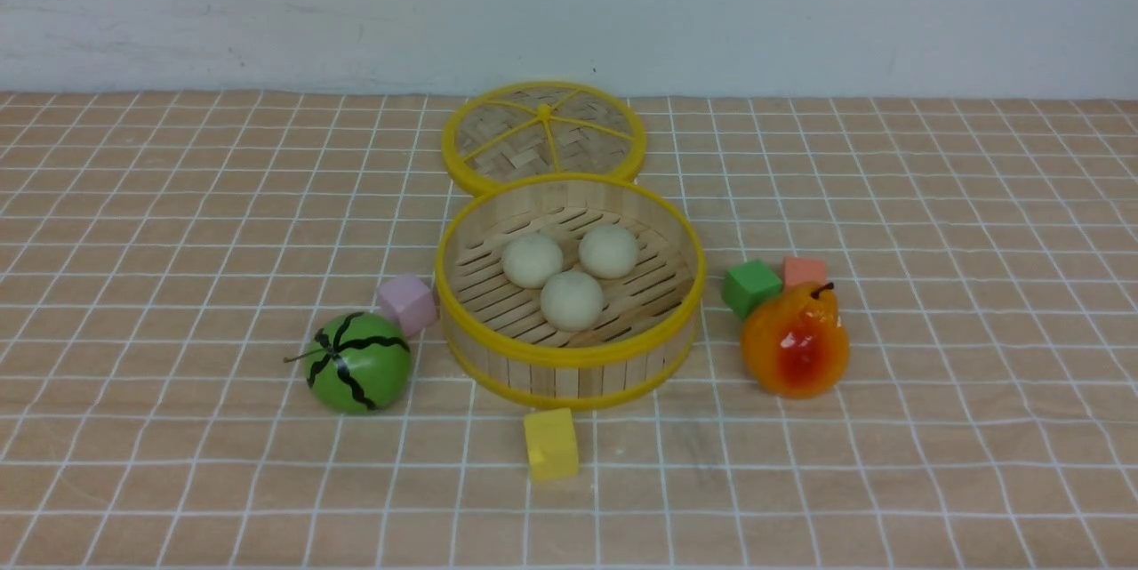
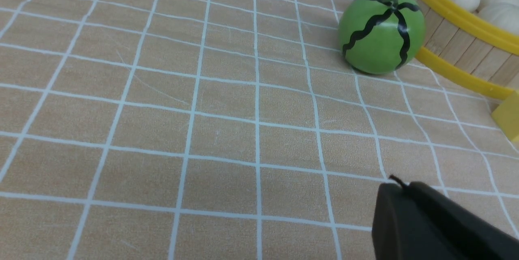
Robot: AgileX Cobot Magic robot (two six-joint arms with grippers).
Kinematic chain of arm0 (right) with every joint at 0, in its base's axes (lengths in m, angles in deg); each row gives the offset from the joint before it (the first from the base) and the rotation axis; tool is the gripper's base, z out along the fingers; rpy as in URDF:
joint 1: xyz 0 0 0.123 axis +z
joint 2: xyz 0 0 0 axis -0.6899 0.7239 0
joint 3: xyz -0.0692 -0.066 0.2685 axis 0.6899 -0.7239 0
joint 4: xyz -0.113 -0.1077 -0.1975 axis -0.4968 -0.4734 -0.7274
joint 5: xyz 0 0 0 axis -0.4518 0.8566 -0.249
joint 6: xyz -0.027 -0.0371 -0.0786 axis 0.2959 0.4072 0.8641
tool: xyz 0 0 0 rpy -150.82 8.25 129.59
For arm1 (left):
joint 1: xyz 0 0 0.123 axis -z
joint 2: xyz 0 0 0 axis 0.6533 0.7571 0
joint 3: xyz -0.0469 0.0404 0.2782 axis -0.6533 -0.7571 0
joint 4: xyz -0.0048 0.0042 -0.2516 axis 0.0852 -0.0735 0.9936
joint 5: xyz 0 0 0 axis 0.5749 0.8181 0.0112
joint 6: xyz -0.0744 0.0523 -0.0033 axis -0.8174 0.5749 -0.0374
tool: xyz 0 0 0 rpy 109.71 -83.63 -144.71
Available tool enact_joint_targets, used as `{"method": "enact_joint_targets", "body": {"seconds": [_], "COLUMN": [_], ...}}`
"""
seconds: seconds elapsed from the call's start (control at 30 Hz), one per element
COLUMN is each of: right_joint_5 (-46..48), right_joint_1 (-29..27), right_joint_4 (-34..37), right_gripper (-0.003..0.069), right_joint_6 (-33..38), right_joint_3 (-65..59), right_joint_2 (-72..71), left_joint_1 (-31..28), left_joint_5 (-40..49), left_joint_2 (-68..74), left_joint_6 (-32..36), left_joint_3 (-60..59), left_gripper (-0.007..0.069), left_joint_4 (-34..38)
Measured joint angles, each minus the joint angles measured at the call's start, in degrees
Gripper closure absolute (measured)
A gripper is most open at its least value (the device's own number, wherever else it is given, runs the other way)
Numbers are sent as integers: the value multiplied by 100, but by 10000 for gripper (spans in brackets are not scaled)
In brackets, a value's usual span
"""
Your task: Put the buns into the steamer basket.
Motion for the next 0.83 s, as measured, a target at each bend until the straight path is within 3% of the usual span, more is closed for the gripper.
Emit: {"method": "enact_joint_targets", "body": {"seconds": [0.83], "right_joint_5": [0], "right_joint_1": [0], "right_joint_4": [0], "right_gripper": [418], "right_joint_6": [0], "right_joint_3": [0], "right_joint_2": [0], "left_joint_1": [0], "left_joint_5": [0], "left_joint_2": [0], "left_joint_6": [0], "left_joint_3": [0], "left_gripper": [603], "left_joint_4": [0]}}
